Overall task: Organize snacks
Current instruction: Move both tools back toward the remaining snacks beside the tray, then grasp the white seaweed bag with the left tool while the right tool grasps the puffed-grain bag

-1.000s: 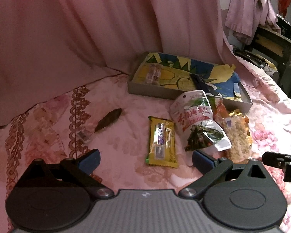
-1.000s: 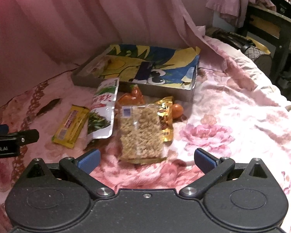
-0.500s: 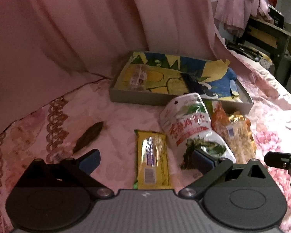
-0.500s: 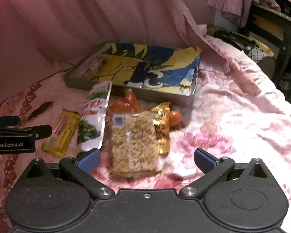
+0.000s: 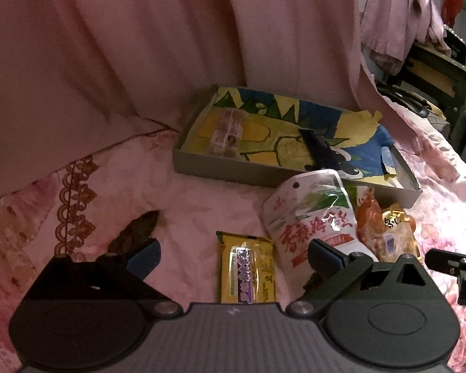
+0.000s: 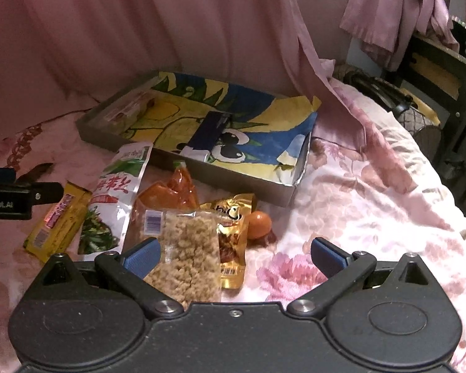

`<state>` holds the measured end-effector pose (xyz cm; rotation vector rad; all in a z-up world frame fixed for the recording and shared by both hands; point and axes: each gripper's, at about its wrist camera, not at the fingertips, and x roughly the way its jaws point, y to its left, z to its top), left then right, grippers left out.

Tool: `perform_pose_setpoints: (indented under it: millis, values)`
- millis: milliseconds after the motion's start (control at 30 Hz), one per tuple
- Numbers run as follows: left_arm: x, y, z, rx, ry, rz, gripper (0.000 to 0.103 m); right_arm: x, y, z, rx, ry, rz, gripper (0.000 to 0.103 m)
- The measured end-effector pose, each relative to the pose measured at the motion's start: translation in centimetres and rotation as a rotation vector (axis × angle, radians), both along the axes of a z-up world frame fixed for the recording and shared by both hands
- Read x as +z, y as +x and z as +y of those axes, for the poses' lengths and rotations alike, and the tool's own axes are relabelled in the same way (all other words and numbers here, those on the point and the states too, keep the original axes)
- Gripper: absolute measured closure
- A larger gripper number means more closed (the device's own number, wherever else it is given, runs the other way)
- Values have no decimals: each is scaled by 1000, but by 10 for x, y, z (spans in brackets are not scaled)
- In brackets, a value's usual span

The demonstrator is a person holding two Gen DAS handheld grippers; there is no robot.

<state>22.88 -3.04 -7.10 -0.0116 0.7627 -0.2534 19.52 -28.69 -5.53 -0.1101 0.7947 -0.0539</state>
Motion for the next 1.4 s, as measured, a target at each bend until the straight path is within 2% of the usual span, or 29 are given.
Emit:
perform_pose_setpoints:
  millis: [167,267,367,433,567,667,867,933,1033,1267,1400]
  values:
    - [-4,2,4,-3,-44,19,0,-6,7,7,15,6,4,1]
    - [-3,0,9,3,-149,-23,0,-8,7,18,54,-43,-2,1]
    - [-3,8,7,-23,-239,-25,0,-11,6,29,101,-100,1,1]
    - [-7,17,0,-58,-267,-9,0,-14,5,36,129,-141,-1,1]
    - [-21,31,-14,-119,-301,78,0,-23,4,43,165,-194,20,1]
    - [-29,34,-20,-157,-315,123,1,-30,7,43,170,-155,59,1]
    - [-34,34,-29,-202,-299,126,4,-44,16,36,125,-33,148,1]
    - [-36,34,-32,-221,-301,141,9,-49,18,35,115,10,166,1]
    - [-38,33,-33,-244,-312,153,13,-52,20,37,117,11,173,3]
    - [-45,41,-21,-197,-388,247,13,-54,20,39,128,14,171,8]
    - [-46,42,-19,-190,-401,262,15,-54,19,34,112,56,178,14]
